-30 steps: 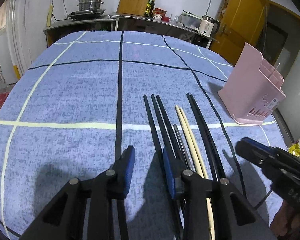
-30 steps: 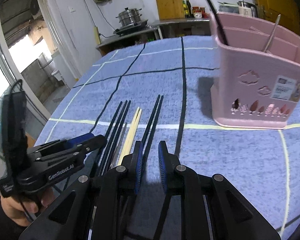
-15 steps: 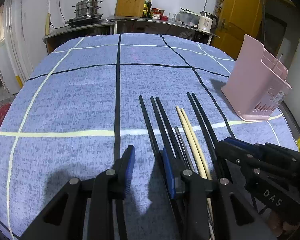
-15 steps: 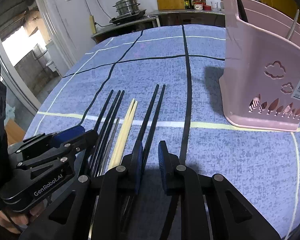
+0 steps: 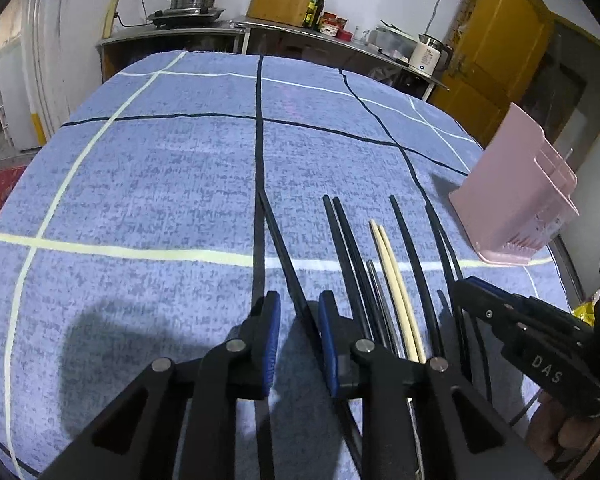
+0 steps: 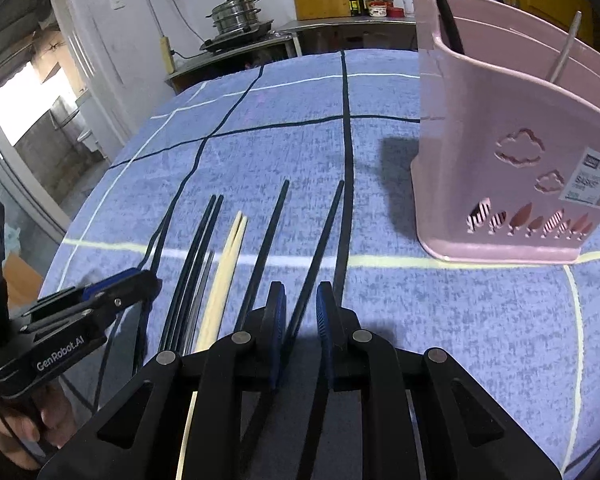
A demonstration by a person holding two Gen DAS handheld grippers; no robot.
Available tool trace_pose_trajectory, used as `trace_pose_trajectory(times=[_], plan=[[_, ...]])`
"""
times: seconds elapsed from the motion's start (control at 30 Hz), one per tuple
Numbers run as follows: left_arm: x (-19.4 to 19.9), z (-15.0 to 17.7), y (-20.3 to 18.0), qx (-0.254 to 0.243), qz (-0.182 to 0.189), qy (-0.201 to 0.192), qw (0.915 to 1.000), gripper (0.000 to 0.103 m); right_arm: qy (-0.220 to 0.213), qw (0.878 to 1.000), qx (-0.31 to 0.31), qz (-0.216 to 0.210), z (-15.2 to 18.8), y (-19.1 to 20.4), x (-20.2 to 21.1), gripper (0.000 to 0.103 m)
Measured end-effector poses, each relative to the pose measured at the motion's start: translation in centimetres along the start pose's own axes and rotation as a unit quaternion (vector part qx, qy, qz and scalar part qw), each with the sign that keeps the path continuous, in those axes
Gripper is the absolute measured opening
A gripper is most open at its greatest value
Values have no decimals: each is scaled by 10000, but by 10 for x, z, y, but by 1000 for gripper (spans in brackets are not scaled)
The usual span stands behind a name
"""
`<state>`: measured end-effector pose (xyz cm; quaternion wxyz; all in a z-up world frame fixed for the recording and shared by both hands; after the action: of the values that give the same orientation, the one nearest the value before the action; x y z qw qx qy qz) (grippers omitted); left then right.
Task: Organize utensils
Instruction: 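Close the left tool on a black chopstick while the right tool grasps another black chopstick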
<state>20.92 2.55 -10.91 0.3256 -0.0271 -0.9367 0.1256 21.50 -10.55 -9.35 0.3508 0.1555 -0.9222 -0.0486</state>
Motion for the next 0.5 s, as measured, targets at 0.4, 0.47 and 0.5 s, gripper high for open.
trace_pose_trajectory(times=[0.4,0.47,0.5], plan=[[-18,-11,-6,-233,-300,96,9992,12,70,9998,70,165,-12,1,-18,9],[-19,-12,-6,-273,-310,114,9991,10,74,9999,58,138,-12,1,-19,8],[-19,-13,-6,-259,-279,130,9992,10,64,9999,29,89,-13,1,-17,8]])
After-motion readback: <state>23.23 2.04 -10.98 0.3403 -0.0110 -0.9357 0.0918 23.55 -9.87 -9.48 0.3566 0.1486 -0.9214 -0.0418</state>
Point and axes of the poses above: each gripper's, at about its wrist camera, not at the fingertips, and x roughly against the way its jaws point, y to its left, z to its underside, the point moved 7 cm from there along -x, roughly the way its jaws point, and after that the axes turned 15 degrees about -y, right-handed, at the moved point
